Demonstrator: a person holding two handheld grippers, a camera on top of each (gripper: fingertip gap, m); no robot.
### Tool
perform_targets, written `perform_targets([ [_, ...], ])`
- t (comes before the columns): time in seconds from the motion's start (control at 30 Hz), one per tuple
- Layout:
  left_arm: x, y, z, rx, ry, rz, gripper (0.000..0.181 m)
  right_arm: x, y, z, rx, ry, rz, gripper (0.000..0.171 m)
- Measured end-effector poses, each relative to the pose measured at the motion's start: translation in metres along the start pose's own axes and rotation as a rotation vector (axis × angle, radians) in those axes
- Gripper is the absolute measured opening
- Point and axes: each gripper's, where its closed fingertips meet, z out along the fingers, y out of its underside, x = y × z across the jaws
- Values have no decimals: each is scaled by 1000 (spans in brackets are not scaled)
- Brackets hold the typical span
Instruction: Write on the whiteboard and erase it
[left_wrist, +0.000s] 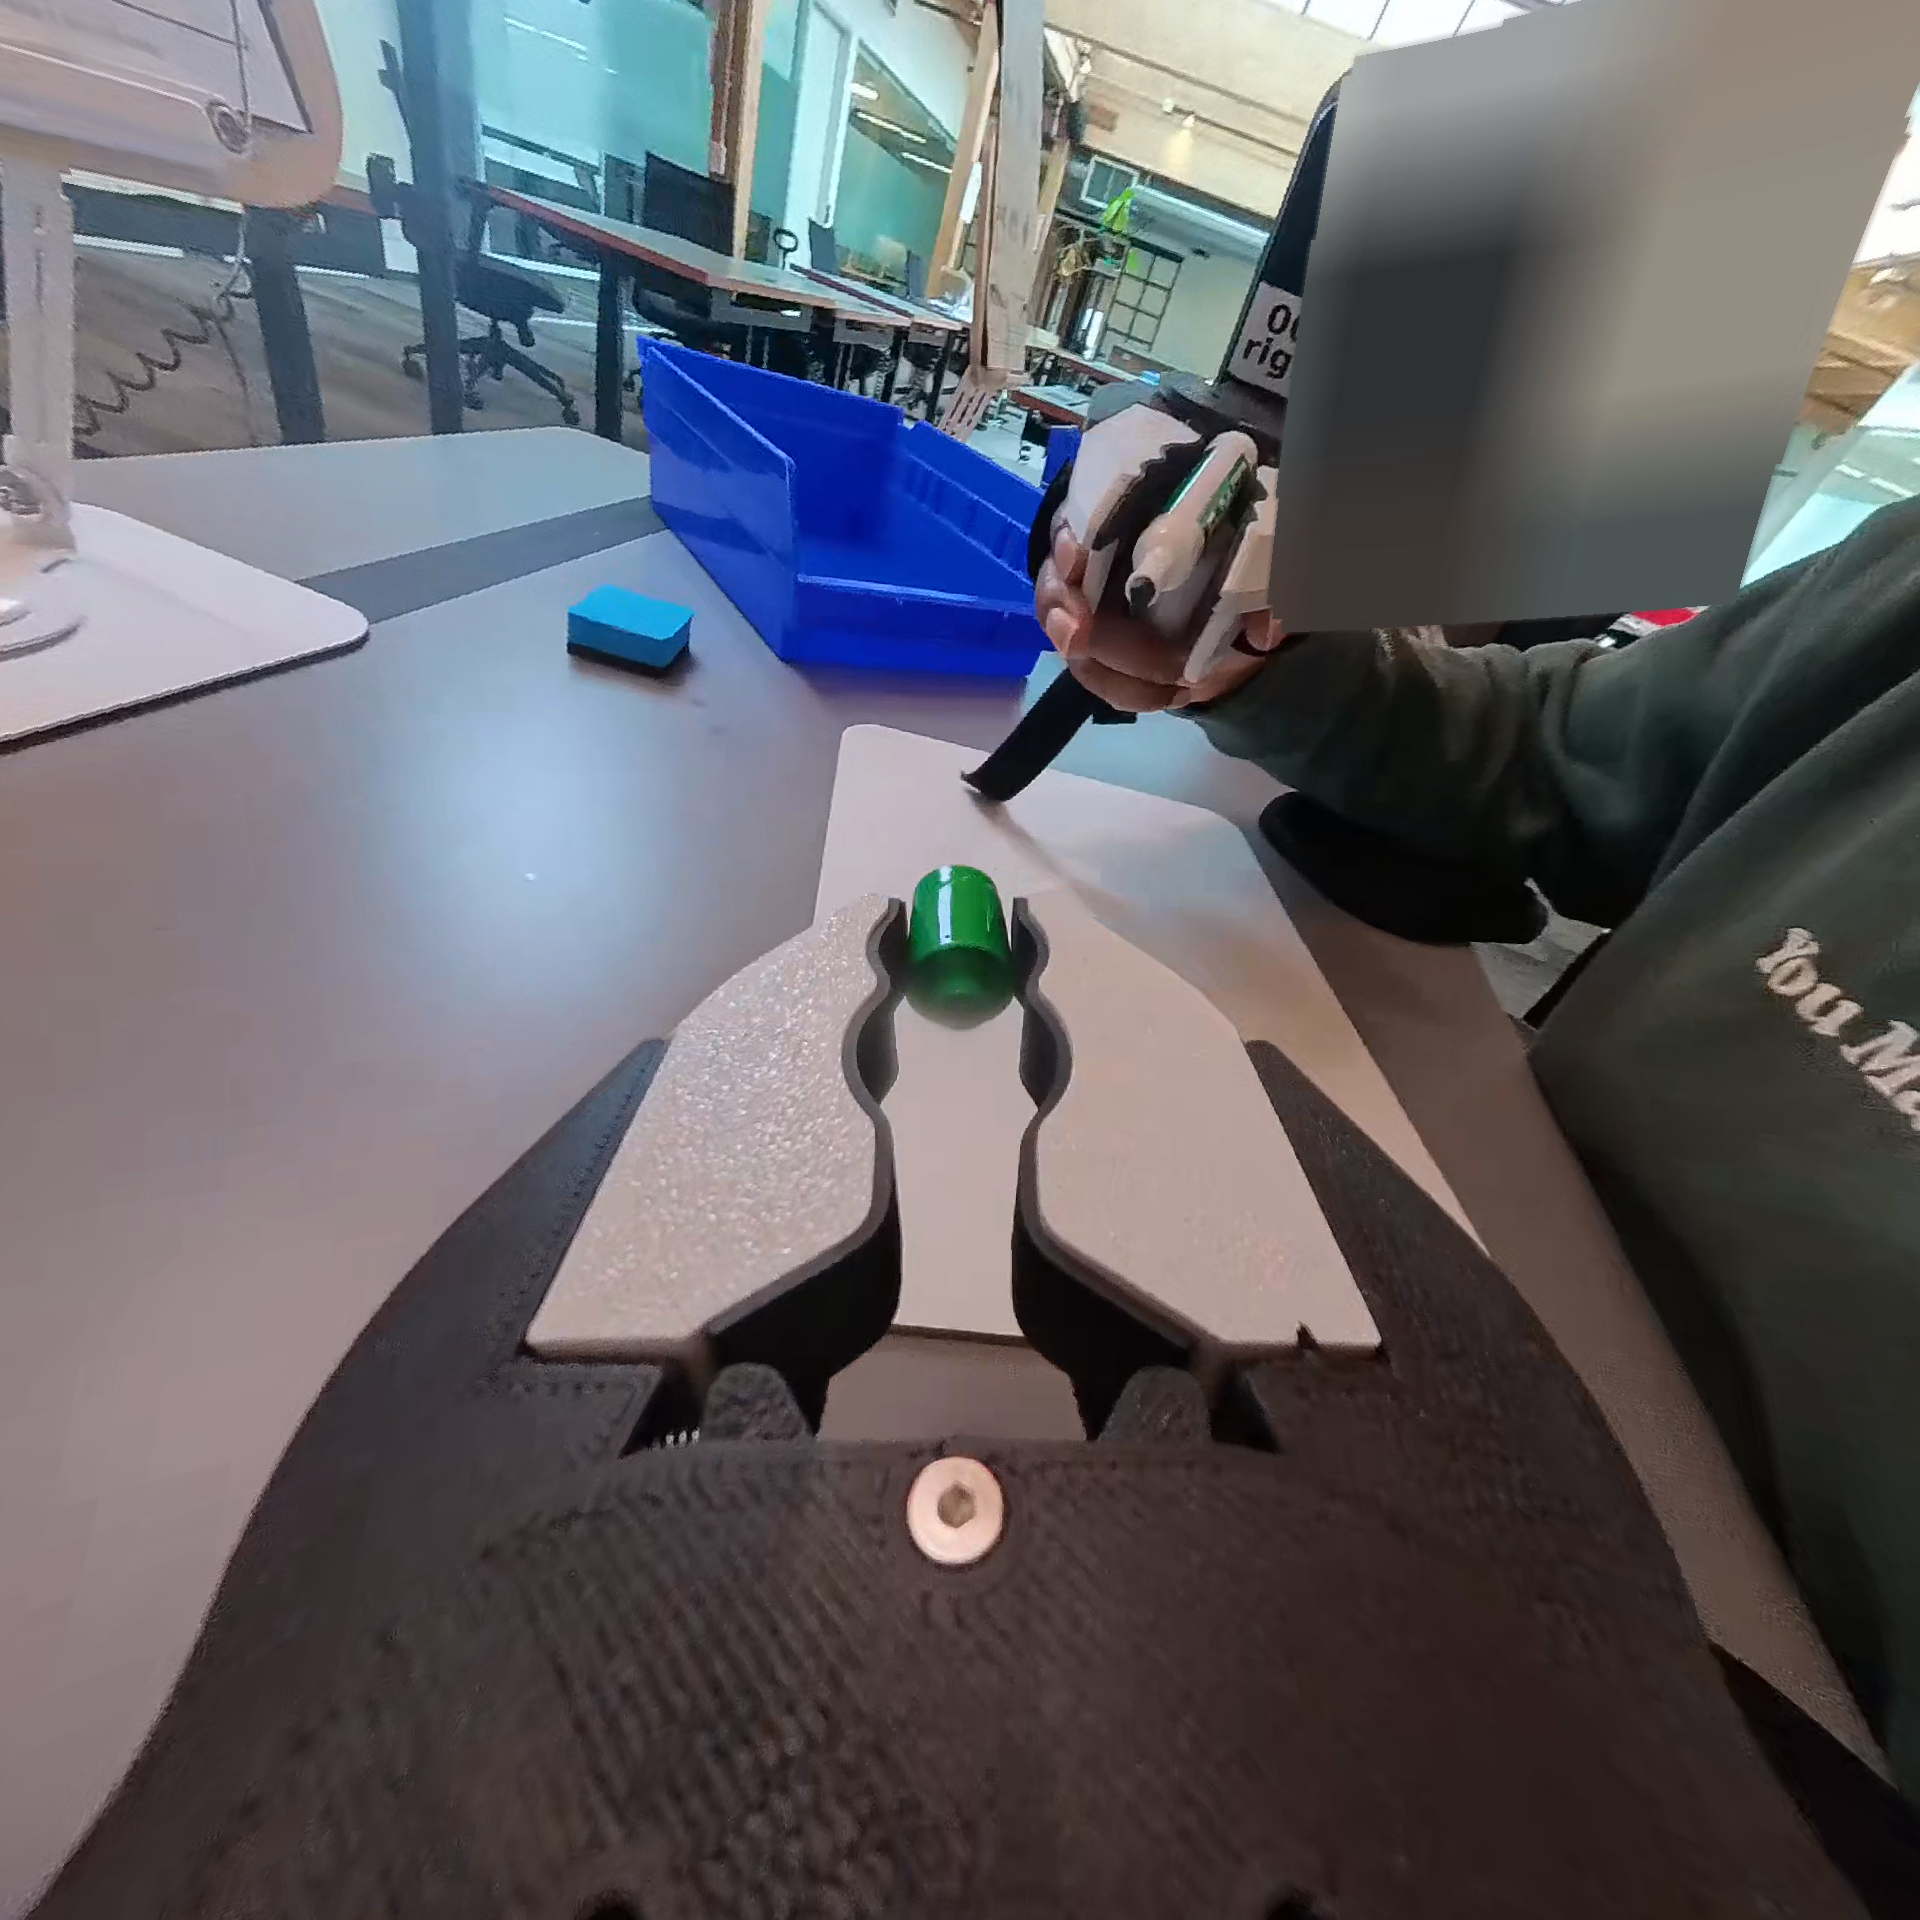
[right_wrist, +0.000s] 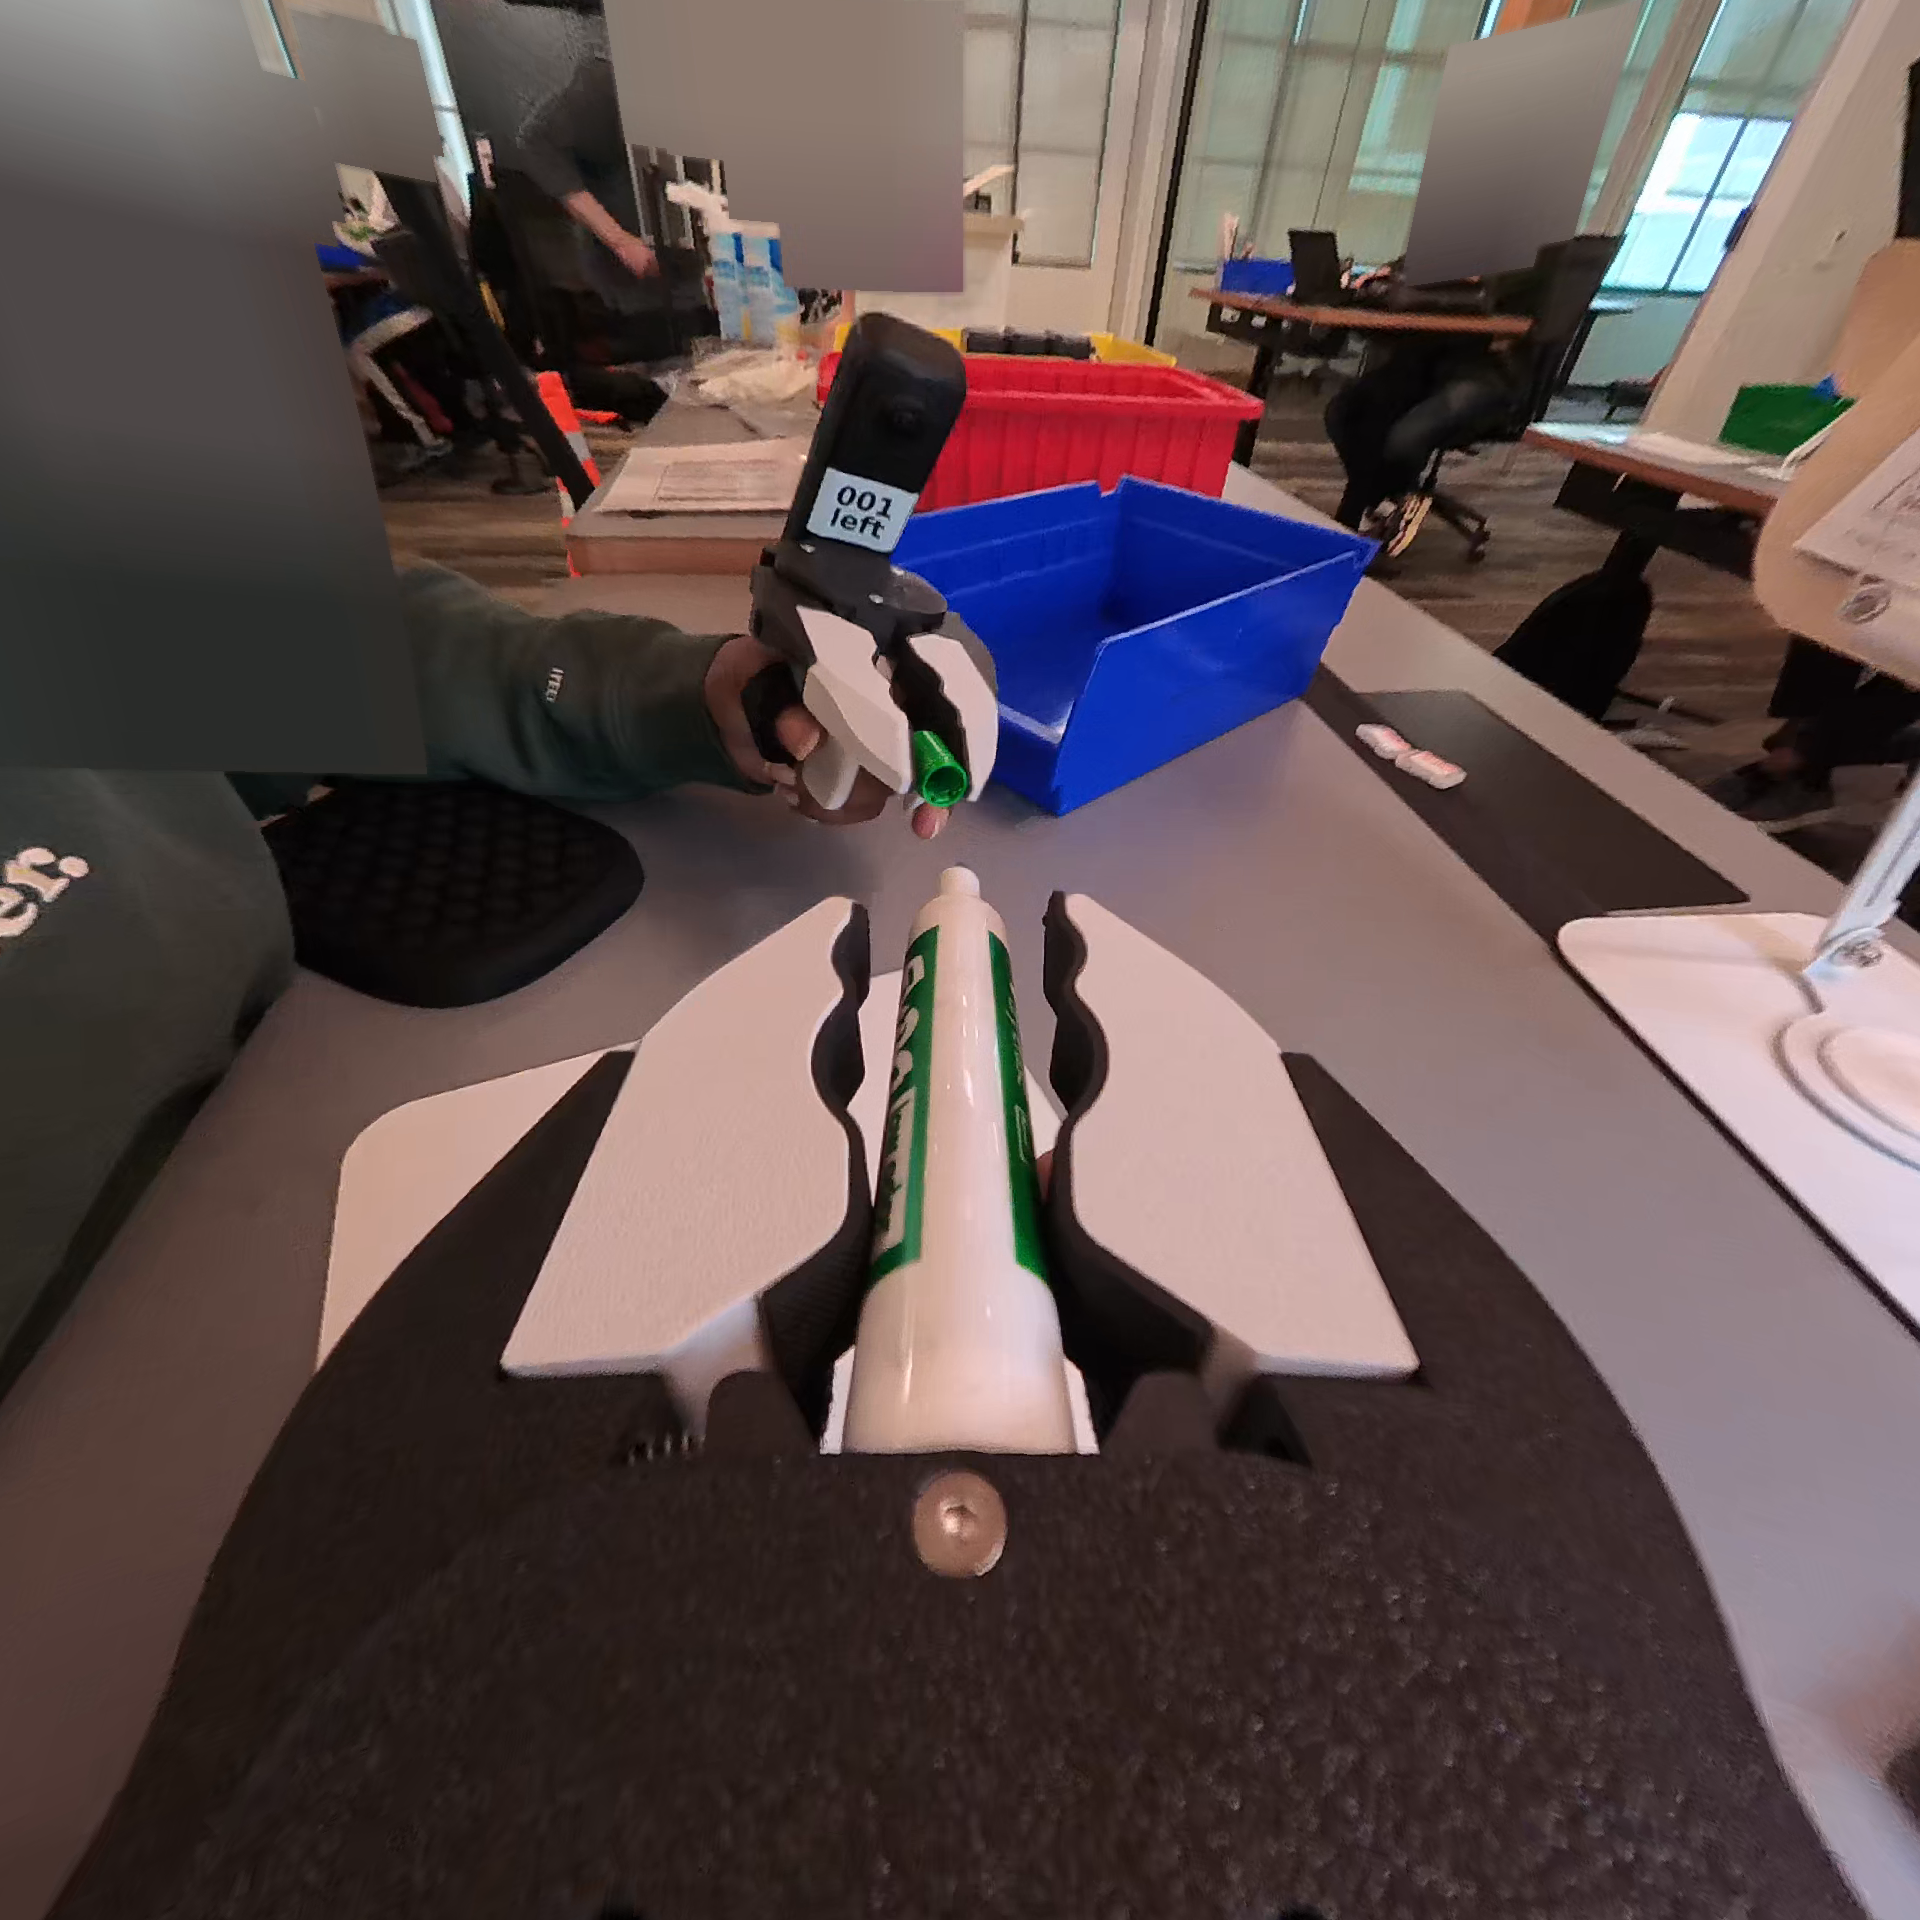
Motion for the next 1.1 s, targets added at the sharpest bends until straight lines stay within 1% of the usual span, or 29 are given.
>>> perform_targets([
  [0.13, -1, 5, 7, 23, -3, -9, 20, -5, 10, 8, -49, -5, 6, 34],
  [0.27, -2, 16, 13, 7, 4, -10, 20, -10, 21, 15, -93, -14, 14, 34],
  [0.4, -3, 13, 12, 3, -15, 9, 20, -12, 16, 15, -88, -12, 7, 34],
  [0.57, -8, 18, 10, -43, -57, 63, 20, -14, 13, 14, -72, -13, 13, 34],
  [0.77, -12, 24, 11, -75, -81, 59, 20, -15, 6, 11, -49, -10, 14, 34],
  [0.87, -20, 30, 10, -131, -128, 69, 20, -14, 7, 11, -51, -6, 10, 34],
  [0.97, -35, 41, 3, -233, -220, 97, 20, -14, 7, 11, -53, -7, 12, 34],
  [1.1, -49, 52, -3, -316, -296, 122, 20, -15, 9, 11, -53, -16, 15, 34],
])
